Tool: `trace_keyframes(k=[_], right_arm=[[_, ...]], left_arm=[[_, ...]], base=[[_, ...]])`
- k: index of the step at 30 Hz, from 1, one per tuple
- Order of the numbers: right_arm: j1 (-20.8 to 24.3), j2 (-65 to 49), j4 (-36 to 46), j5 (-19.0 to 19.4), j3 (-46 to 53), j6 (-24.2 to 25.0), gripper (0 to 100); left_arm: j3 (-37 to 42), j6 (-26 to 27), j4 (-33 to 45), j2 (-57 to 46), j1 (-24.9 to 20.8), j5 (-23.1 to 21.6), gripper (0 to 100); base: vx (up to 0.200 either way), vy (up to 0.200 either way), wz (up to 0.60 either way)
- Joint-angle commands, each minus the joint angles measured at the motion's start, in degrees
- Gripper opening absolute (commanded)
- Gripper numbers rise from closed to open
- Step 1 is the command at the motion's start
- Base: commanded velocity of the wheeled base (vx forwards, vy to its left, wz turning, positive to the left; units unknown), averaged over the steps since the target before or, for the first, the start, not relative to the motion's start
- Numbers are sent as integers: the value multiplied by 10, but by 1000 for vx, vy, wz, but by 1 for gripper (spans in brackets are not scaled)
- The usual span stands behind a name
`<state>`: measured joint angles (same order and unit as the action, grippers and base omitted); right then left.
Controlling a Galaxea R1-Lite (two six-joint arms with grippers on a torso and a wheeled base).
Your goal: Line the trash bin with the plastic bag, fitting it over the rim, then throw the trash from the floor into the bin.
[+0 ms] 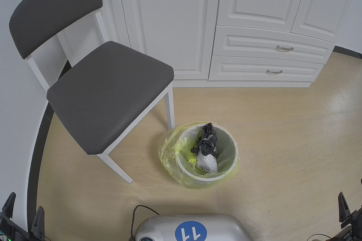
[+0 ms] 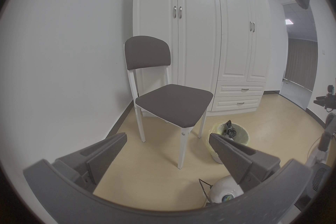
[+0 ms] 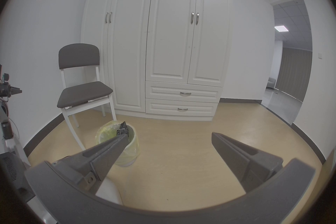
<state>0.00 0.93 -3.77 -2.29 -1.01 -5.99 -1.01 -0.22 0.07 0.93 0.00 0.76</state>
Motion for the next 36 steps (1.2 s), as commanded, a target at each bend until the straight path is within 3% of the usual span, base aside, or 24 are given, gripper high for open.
trace_keyframes(k=[1,19,26,31,33,36], right_arm=[[0,-9,0,0,10,0,100],[0,-9,2,4,10,-3,100],[0,-9,7,70,10,11,100],[0,-9,10,53,10,30,100],[0,-9,33,21,9,62,100],[1,-9,32,17,10,69,100]], left_arm=[[9,1,0,-8,0,0,100],[9,1,-1,-8,0,-1,100],[9,6,-1,-8,0,-1,100],[9,6,-1,-8,0,-1,100],[9,6,-1,-8,0,-1,100],[9,5,-1,-8,0,-1,100]], base=[[0,0,0],[0,0,0],[0,0,0],[0,0,0],[0,0,0],[0,0,0]])
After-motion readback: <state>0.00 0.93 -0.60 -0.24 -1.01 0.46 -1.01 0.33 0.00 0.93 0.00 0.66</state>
